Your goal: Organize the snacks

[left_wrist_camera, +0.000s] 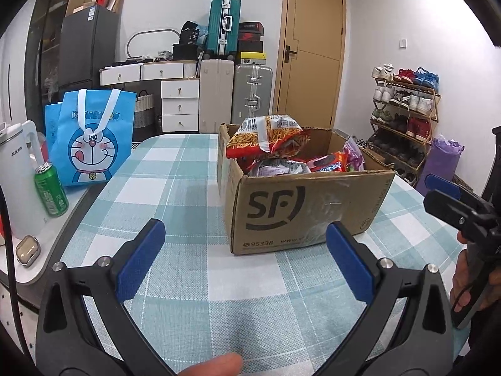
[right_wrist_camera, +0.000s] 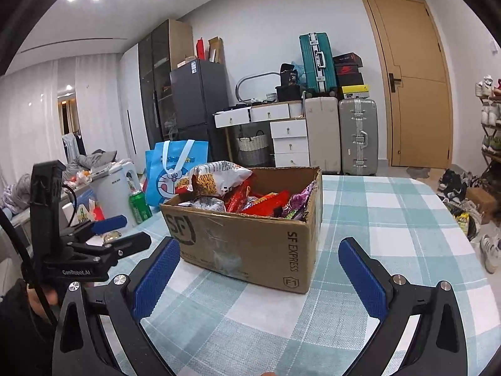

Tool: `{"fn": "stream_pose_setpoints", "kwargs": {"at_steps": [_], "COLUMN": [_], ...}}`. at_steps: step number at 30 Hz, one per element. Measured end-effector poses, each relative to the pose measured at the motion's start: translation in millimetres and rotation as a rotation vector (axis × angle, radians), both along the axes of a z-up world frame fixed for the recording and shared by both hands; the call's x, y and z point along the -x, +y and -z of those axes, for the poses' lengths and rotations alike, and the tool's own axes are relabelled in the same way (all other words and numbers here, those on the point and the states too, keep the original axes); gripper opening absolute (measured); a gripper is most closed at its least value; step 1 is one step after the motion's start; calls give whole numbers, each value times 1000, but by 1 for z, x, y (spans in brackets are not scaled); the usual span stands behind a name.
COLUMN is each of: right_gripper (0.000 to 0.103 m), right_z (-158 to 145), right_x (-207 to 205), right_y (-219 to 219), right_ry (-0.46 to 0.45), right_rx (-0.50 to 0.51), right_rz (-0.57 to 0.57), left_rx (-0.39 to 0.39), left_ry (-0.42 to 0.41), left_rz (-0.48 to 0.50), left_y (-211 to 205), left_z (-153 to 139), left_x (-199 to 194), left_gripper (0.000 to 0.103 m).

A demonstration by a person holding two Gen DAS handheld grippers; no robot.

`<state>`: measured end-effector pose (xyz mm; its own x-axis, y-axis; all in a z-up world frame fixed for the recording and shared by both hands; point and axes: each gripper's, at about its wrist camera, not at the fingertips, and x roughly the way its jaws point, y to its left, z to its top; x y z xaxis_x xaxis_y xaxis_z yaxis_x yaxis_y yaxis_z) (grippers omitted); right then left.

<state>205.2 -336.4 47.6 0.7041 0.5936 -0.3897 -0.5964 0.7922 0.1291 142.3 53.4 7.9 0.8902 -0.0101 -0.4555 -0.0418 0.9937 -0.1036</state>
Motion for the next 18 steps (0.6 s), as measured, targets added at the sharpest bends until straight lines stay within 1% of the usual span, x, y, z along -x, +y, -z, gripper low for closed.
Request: {"fn": "stream_pose_setpoints", "kwargs": {"at_steps": [5, 13, 18], "right_gripper": [103, 103, 103], "right_z": [6, 5, 6], "right_x": [2, 7, 6], "right_y": [4, 0, 1], "right_ry": [-23, -58, -58], "right_rx": [37, 24, 34], "right_rz": [21, 34, 41], "left_rx": [-7, -27, -49], "left_ry": [-11, -13, -23], "left_rz": [3, 11, 15], "left_y": [-2, -7, -12], "left_z": [-1, -2, -3], "left_x": [1, 2, 4], "left_gripper": [103, 103, 103]}}
